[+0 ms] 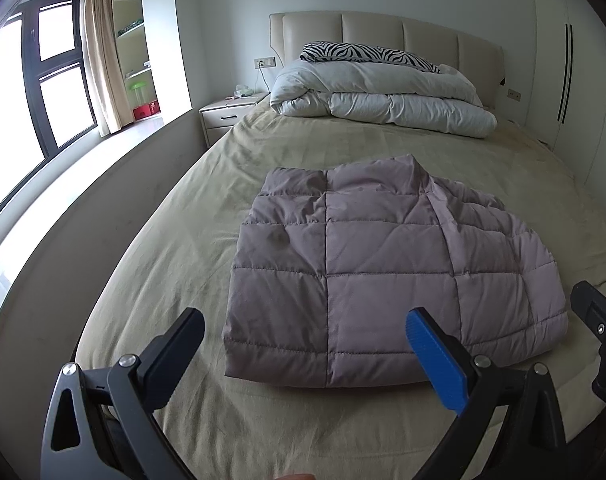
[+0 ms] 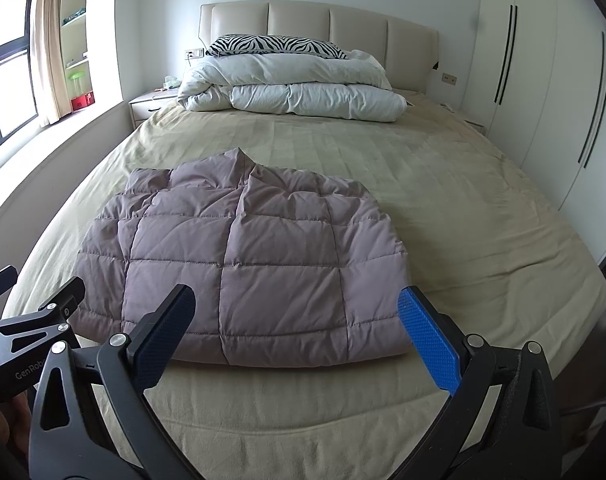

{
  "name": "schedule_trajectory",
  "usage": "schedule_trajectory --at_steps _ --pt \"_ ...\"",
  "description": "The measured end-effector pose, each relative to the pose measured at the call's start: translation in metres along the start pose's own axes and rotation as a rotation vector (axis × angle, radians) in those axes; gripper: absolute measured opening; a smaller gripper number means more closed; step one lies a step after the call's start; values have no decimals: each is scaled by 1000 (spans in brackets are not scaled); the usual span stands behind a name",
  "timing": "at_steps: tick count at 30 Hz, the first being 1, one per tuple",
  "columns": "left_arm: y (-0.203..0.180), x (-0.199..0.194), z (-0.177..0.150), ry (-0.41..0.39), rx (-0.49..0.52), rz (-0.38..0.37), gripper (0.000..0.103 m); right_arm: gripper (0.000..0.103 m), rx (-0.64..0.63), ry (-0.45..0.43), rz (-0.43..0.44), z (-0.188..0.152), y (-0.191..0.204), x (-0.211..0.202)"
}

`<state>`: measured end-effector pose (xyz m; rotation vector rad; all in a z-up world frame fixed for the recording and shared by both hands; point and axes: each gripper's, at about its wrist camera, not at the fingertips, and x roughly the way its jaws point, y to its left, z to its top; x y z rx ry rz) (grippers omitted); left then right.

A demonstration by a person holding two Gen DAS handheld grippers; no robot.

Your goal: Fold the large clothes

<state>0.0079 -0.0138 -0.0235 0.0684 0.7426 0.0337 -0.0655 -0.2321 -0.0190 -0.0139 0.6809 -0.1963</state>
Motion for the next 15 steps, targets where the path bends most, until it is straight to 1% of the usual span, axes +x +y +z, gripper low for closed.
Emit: schedule_trajectory --at_steps 15 --pt "1 0 0 0 -1 -1 103 103 -2 2 -2 -1 1 0"
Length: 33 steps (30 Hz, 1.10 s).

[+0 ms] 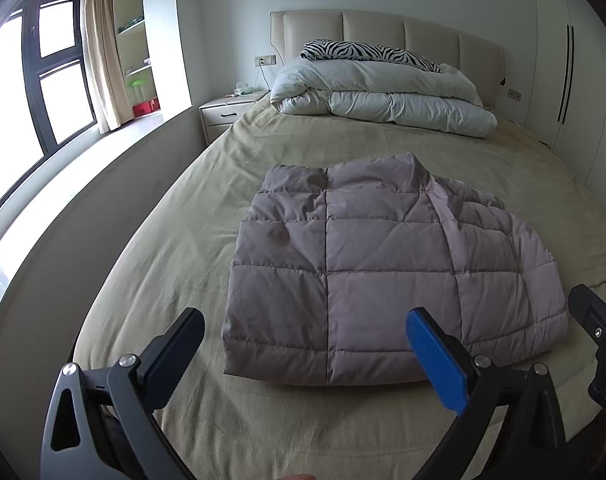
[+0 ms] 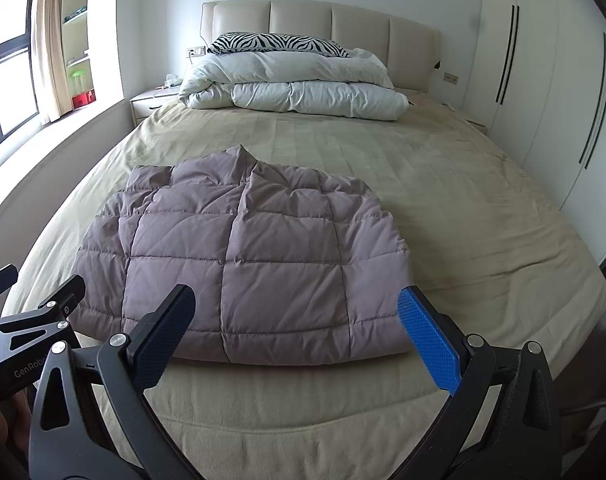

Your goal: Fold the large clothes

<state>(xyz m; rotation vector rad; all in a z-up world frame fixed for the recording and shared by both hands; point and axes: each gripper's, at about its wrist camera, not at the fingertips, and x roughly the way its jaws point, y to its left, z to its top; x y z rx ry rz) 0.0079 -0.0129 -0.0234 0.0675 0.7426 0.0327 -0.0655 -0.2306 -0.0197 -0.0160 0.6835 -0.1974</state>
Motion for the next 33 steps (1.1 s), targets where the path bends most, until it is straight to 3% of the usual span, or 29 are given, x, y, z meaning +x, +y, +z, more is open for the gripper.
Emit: schedule_trajectory --at_steps 10,19,33 --pt "0 0 -1 2 -3 -4 103 103 1 1 0 -1 1 0" --pt "-1 4 -8 32 -36 -73 103 103 3 0 -2 -2 2 1" --pt "-2 2 -7 31 -31 -74 103 103 2 8 3 -7 0 5"
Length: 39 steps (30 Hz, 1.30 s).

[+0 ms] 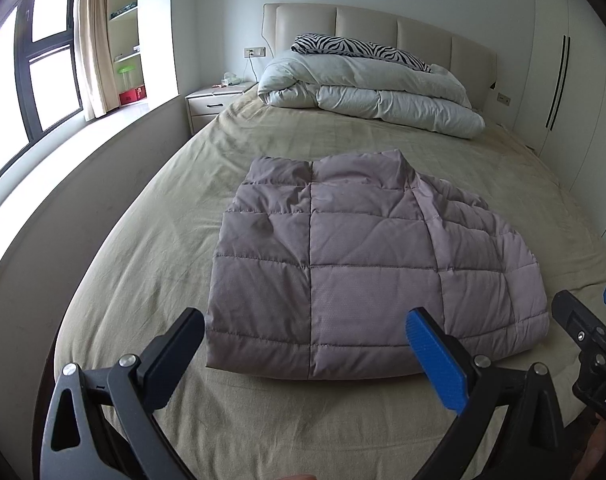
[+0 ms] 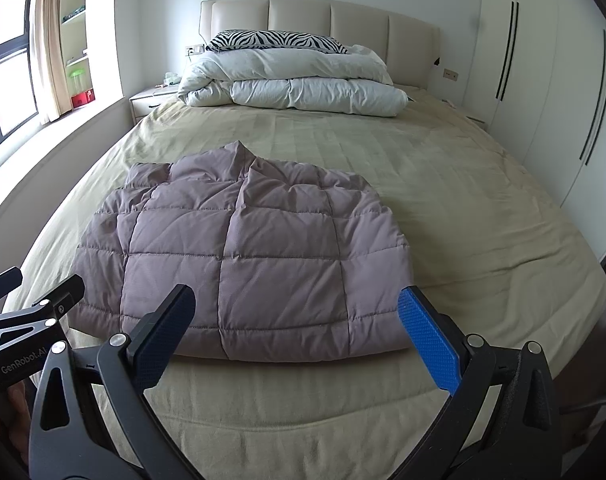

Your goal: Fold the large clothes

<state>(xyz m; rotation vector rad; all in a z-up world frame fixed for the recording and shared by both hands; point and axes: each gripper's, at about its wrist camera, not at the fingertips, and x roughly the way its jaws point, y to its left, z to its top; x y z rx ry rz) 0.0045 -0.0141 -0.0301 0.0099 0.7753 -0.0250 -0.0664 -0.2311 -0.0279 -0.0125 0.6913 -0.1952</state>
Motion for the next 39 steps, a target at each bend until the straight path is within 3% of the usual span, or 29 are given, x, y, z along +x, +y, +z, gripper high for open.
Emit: schedule_trajectory --at_steps 39 --pt "0 0 1 2 1 2 103 103 0 9 2 -2 -3 2"
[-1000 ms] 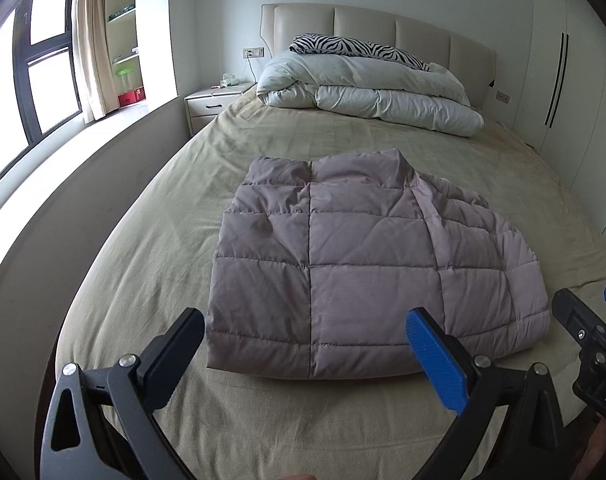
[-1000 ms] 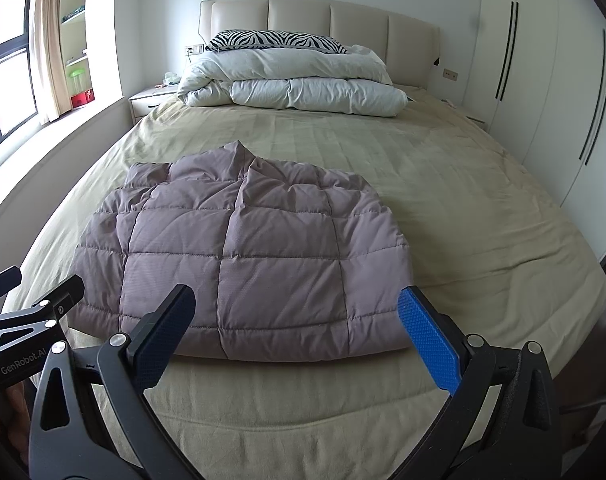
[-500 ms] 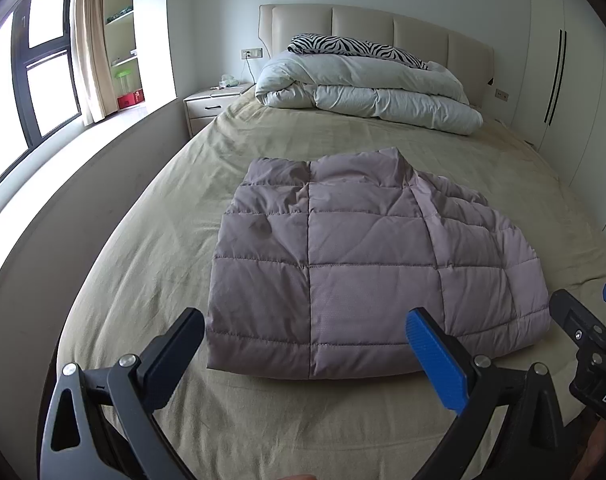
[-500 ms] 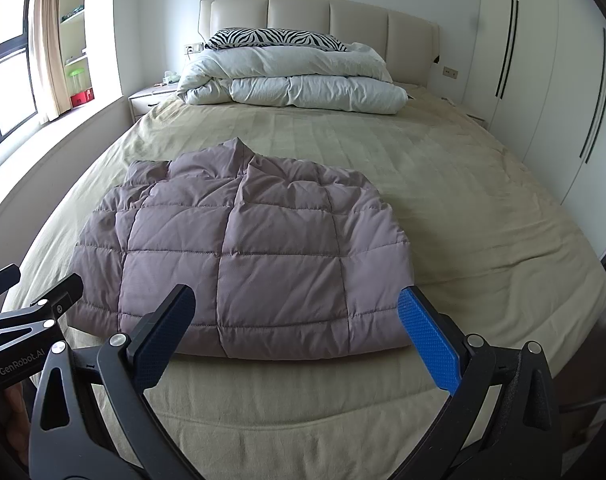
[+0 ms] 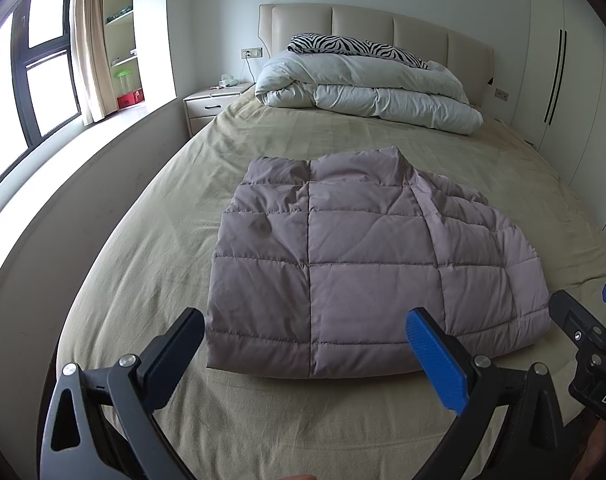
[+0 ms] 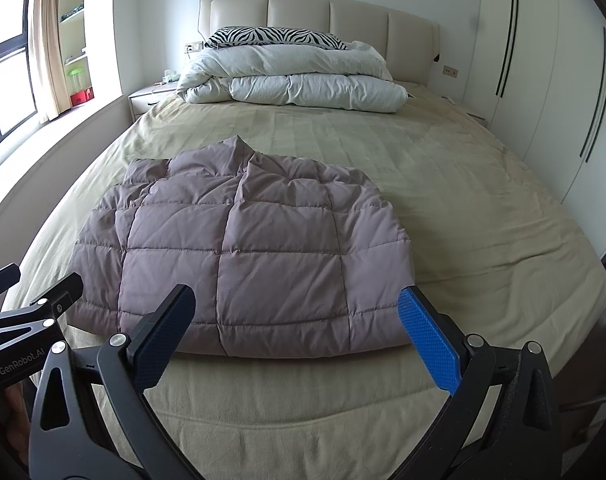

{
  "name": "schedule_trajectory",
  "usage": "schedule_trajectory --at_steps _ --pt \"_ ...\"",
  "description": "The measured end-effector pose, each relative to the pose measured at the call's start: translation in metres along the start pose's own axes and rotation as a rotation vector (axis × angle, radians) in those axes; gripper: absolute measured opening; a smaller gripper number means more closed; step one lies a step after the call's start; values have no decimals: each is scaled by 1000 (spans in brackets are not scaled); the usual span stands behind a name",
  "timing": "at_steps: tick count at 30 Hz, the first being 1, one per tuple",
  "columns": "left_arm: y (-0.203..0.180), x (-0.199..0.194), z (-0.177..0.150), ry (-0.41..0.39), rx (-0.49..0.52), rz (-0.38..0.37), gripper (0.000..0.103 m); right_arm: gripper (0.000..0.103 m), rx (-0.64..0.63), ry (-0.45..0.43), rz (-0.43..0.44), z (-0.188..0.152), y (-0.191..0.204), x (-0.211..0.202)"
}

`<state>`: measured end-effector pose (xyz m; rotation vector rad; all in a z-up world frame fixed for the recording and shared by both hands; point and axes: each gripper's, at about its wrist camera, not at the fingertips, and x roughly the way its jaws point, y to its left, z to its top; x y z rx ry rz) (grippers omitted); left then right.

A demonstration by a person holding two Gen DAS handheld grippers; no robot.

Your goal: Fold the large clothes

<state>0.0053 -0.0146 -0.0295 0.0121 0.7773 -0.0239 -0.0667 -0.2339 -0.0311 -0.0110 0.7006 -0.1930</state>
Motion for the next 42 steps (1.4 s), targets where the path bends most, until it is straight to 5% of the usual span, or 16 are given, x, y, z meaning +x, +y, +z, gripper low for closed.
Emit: schedule_trajectory --at_steps 42 --pt "-3 -4 -2 -14 16 1 103 103 0 8 6 -6 -2 0"
